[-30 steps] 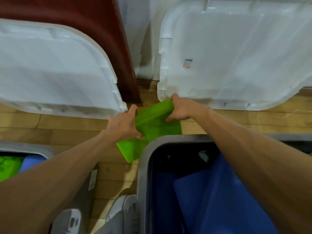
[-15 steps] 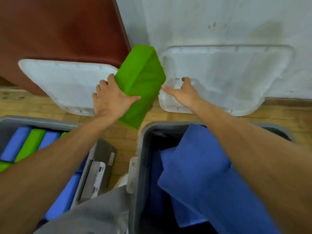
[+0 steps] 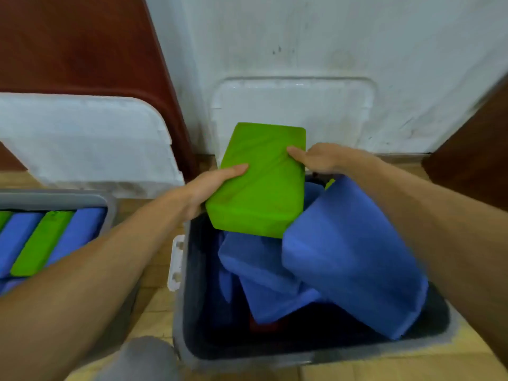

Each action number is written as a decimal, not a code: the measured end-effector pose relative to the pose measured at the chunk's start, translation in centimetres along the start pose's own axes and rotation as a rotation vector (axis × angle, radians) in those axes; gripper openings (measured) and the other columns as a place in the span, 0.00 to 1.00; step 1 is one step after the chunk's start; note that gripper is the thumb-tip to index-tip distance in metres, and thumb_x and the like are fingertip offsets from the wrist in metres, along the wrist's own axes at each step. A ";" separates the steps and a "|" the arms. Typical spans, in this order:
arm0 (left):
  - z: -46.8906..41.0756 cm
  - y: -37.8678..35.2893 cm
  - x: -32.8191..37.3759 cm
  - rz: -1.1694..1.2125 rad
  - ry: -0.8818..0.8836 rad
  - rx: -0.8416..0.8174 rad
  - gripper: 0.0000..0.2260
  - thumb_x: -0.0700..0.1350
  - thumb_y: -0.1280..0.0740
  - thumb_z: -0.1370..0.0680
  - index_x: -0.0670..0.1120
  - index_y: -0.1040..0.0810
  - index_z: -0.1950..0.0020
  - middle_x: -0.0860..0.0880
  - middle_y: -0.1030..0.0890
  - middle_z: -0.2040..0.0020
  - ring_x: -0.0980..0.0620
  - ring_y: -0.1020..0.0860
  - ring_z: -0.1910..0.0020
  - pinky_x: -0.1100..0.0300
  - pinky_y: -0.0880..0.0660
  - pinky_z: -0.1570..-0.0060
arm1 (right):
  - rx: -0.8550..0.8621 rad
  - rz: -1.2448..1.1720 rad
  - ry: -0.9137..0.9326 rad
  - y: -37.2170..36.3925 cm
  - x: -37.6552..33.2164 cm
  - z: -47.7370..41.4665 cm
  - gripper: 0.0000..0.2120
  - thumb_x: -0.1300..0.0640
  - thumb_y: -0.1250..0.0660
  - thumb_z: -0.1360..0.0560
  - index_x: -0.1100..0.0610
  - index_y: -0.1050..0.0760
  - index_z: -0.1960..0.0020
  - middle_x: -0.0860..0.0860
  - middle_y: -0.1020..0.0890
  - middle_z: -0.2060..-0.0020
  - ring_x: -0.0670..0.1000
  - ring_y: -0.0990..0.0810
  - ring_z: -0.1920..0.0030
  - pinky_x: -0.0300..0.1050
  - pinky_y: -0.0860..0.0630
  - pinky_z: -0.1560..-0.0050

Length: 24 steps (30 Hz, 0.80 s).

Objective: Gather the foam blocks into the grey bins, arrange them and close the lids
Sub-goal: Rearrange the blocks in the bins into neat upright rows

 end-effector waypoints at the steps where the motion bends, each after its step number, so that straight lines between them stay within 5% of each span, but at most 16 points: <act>1: -0.4 -0.6 -1.1 -0.010 0.013 -0.047 0.16 0.56 0.31 0.26 0.49 0.19 0.44 0.49 0.15 0.49 0.52 0.17 0.49 0.58 0.22 0.47 | -0.006 0.068 -0.048 -0.4 0.3 0.7 0.30 0.39 0.54 0.18 0.63 0.29 0.60 0.61 0.24 0.53 0.58 0.24 0.59 0.44 0.32 0.53; 3: -0.9 -1.3 -2.3 -0.020 0.010 -0.085 0.15 0.56 0.29 0.27 0.49 0.19 0.45 0.50 0.15 0.50 0.51 0.18 0.46 0.54 0.24 0.41 | 0.013 0.200 -0.096 -1.0 0.8 1.9 0.31 0.39 0.55 0.18 0.63 0.27 0.57 0.63 0.23 0.45 0.60 0.22 0.48 0.47 0.32 0.44; 5: -1.1 -1.6 -2.5 -0.029 -0.011 -0.121 0.20 0.58 0.26 0.32 0.50 0.19 0.44 0.50 0.15 0.48 0.50 0.18 0.45 0.51 0.27 0.37 | 0.066 0.275 -0.116 -1.4 1.3 3.2 0.33 0.38 0.54 0.19 0.64 0.24 0.43 0.63 0.26 0.35 0.61 0.28 0.35 0.51 0.35 0.35; 8: -0.6 -1.4 -3.2 -0.093 0.023 -0.153 0.35 0.65 0.22 0.45 0.54 0.21 0.40 0.51 0.16 0.45 0.49 0.20 0.43 0.47 0.30 0.34 | 0.179 0.324 -0.160 -1.3 1.8 5.0 0.33 0.35 0.52 0.21 0.60 0.26 0.36 0.60 0.29 0.32 0.62 0.33 0.30 0.64 0.48 0.28; 10: 0.1 -1.9 -4.3 -0.074 0.109 -0.197 0.32 0.64 0.24 0.41 0.55 0.21 0.40 0.50 0.16 0.44 0.47 0.20 0.42 0.44 0.30 0.35 | 0.248 0.351 -0.195 -1.2 2.4 6.0 0.33 0.33 0.51 0.22 0.57 0.29 0.33 0.59 0.33 0.30 0.62 0.38 0.28 0.69 0.53 0.29; 15: 0.5 -2.7 -4.9 -0.049 0.142 -0.234 0.27 0.61 0.27 0.37 0.54 0.21 0.40 0.47 0.16 0.45 0.45 0.20 0.43 0.42 0.29 0.36 | 0.390 0.067 -0.302 0.0 5.7 8.3 0.33 0.36 0.47 0.22 0.59 0.37 0.28 0.61 0.33 0.30 0.64 0.35 0.30 0.60 0.38 0.31; 19: 0.3 -2.6 -5.2 -0.045 0.124 -0.217 0.23 0.59 0.28 0.31 0.52 0.22 0.39 0.46 0.16 0.46 0.45 0.19 0.45 0.43 0.27 0.38 | 0.372 0.223 -0.295 -0.4 5.9 9.8 0.24 0.46 0.43 0.21 0.61 0.31 0.33 0.60 0.29 0.35 0.62 0.30 0.36 0.56 0.36 0.36; 21: 0.3 -2.7 -5.3 -0.021 0.101 -0.224 0.21 0.57 0.29 0.29 0.52 0.22 0.38 0.46 0.16 0.46 0.45 0.19 0.45 0.44 0.27 0.38 | 0.449 0.294 -0.221 -0.2 3.8 10.5 0.19 0.53 0.40 0.23 0.62 0.28 0.36 0.61 0.28 0.38 0.62 0.29 0.37 0.55 0.35 0.36; 24: 0.6 -2.4 -5.3 0.018 0.071 -0.219 0.22 0.56 0.28 0.29 0.52 0.23 0.37 0.46 0.16 0.45 0.44 0.19 0.45 0.44 0.26 0.39 | 0.552 0.082 -0.021 0.0 -0.9 11.2 0.17 0.64 0.40 0.26 0.64 0.26 0.39 0.62 0.25 0.42 0.62 0.26 0.42 0.49 0.29 0.43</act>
Point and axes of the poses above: each hand's wrist, its own z-axis away from the middle knuckle, its own y-axis out of the back of the hand, x = y × z, the point moved 7 cm from there along -z, towards the middle knuckle
